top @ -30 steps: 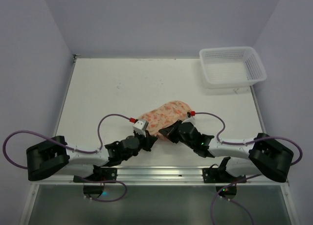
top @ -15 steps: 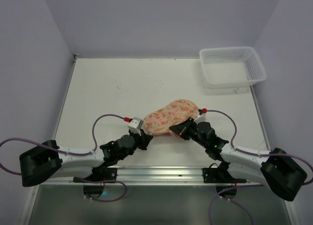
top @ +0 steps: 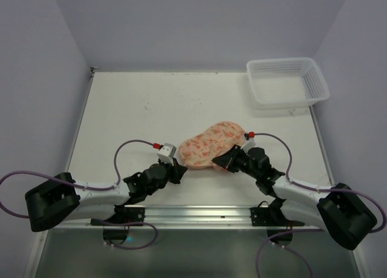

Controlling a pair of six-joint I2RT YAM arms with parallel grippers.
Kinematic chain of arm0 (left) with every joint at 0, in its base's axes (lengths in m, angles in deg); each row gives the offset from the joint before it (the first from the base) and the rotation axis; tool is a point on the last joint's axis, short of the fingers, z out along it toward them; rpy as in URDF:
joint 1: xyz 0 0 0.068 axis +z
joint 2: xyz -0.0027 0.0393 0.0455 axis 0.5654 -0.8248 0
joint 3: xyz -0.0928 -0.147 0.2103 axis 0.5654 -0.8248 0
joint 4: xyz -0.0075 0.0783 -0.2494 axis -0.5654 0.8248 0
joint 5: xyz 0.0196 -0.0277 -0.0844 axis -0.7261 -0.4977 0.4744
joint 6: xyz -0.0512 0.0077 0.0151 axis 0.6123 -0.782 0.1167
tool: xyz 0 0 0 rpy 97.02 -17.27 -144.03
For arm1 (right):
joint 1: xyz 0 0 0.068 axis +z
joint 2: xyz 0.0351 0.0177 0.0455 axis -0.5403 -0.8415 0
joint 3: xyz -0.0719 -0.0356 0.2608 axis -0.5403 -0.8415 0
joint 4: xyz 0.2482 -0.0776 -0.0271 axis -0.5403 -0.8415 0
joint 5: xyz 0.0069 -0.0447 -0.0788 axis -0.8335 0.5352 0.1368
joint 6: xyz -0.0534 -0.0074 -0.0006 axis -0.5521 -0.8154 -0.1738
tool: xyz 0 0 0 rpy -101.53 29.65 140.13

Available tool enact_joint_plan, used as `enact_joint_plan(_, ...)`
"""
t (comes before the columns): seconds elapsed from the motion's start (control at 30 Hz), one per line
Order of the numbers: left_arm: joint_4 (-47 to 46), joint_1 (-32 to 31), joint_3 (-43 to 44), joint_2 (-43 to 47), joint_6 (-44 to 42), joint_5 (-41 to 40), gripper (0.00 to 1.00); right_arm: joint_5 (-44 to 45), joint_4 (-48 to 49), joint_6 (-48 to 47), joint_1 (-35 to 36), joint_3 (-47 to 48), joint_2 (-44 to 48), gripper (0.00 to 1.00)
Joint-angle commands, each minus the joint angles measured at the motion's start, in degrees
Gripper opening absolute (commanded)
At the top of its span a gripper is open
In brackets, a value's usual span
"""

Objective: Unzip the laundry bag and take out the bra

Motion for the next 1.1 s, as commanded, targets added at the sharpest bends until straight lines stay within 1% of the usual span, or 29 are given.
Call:
enact_joint_plan(0.0, -0.24, 0.72, 0.59, -1.22, -0.66, 1.21, 0.00, -0.07, -2.36, -1.87, -0.78, 2.93, -1.65, 0.18)
enact_joint_plan(0.1, -2.17, 0.55, 0.94, -4.04, -0.49, 2.72, 0.00, 2.04, -6.51, 0.76, -0.61, 3.47, 0.27, 0.43)
enact_joint_plan(0.2, -4.28, 0.20, 0.33, -4.83, -0.23, 3.07, 0.00, 5.29, -12.05, 3.92, 0.01, 3.03, 5.45, 0.57)
enact_joint_plan(0.23, -4.89, 0.19, 0.16, -4.83, -0.23, 3.25, 0.00, 6.35, -15.19, 5.84, 0.27, 2.77, 7.04, 0.57)
enact_joint_plan(0.27, -5.51, 0.19, 0.07, -4.92, -0.14, 3.42, 0.00, 8.53, -16.27, 6.73, 0.45, 2.42, 10.44, 0.58)
enact_joint_plan(0.33, -5.86, 0.11, 0.24, -5.45, 0.04, 3.77, 0.00, 10.21, -19.26, 9.62, 1.41, 1.19, 13.63, 0.59)
enact_joint_plan(0.37, -6.13, -0.24, 0.76, -5.80, 0.04, 3.86, 0.00, 12.31, -20.75, 10.51, 1.76, 1.10, 16.69, 0.59)
enact_joint_plan(0.43, -6.48, -0.59, 1.55, -6.85, 0.21, 3.86, 0.00, 14.70, -24.69, 12.53, 3.26, 1.10, 19.34, 0.61)
enact_joint_plan(0.53, -7.36, -1.47, 2.44, -8.26, 0.56, 3.78, 0.00, 17.25, -27.09, 16.13, 6.33, 1.45, 21.64, 0.64)
enact_joint_plan(0.57, -7.71, -1.82, 2.79, -8.61, 0.57, 3.69, 0.00, 17.69, -27.44, 17.36, 7.47, 1.62, 21.47, 0.64)
enact_joint_plan(0.6, -7.80, -1.91, 3.14, -9.14, 0.65, 3.69, 0.00, 19.78, -27.44, 18.86, 10.96, 1.80, 20.33, 0.66)
enact_joint_plan(0.7, -8.24, -2.44, 4.63, -10.81, 0.74, 3.69, 0.00, 21.12, -26.31, 24.83, 16.51, 2.41, 16.12, 0.70)
enact_joint_plan(0.73, -8.33, -2.53, 5.42, -11.42, 0.83, 3.69, 0.00, 21.12, -25.34, 27.81, 17.40, 2.42, 12.71, 0.72)
enact_joint_plan(0.77, -8.50, -2.88, 5.78, -11.69, 0.83, 3.69, 0.00, 21.30, -24.03, 29.05, 18.11, 2.15, 11.28, 0.73)
enact_joint_plan(0.8, -8.68, -2.97, 6.04, -11.86, 0.83, 3.77, 0.00, 21.82, -20.45, 30.11, 19.51, 0.85, 10.05, 0.75)
enact_joint_plan(0.9, -8.68, -3.93, 7.62, -13.18, 0.83, 3.86, 0.00, 23.93, -14.20, 33.02, 20.92, -1.80, 6.79, 0.78)
enact_joint_plan(0.97, -8.68, -4.90, 8.41, -14.24, 0.83, 3.69, 0.00, 24.81, -13.47, 33.37, 21.19, -1.89, 5.30, 0.78)
enact_joint_plan(1.07, -8.77, -5.52, 8.59, -15.20, 0.92, 3.07, 0.00, 27.08, -12.68, 34.25, 22.24, -1.72, 5.47, 0.78)
